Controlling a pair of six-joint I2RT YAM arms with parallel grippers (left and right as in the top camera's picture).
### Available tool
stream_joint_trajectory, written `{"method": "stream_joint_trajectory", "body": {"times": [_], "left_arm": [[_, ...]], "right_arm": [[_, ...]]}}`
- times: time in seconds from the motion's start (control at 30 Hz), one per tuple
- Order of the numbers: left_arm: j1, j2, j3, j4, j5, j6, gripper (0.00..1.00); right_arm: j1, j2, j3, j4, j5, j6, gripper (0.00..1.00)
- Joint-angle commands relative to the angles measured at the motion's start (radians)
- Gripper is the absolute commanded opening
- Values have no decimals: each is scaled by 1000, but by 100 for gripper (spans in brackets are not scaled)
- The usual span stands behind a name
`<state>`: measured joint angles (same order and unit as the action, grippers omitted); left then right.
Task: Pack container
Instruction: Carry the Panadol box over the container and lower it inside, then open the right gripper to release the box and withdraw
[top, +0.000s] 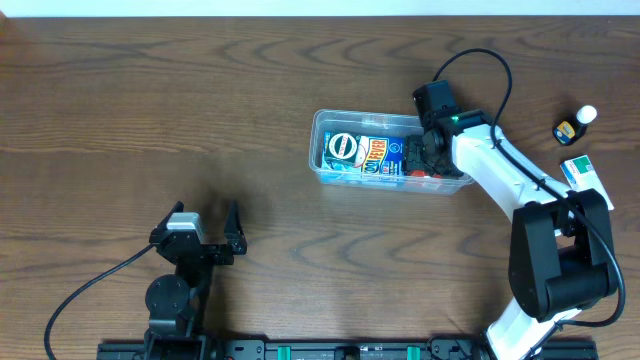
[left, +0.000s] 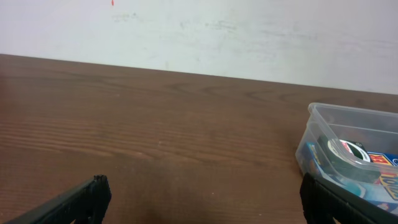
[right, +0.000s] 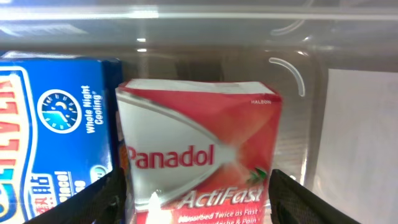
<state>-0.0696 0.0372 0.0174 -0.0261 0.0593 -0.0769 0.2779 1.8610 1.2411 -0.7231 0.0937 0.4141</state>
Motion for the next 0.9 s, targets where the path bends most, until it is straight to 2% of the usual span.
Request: {"method": "stream_joint_trajectory", "body": {"times": [0.0,0.6,0.87], "left_arm": [[-6,0,-13,-40,-8,13,98],[-6,0,-13,-40,-8,13,98],[-6,0,-13,-40,-8,13,98]], "right_arm": [[-6,6,-6,6,-23,8,73],[-10,2,-5,54,-113,-37,75],[-19,-73,20,35,-109,-79,73]]}}
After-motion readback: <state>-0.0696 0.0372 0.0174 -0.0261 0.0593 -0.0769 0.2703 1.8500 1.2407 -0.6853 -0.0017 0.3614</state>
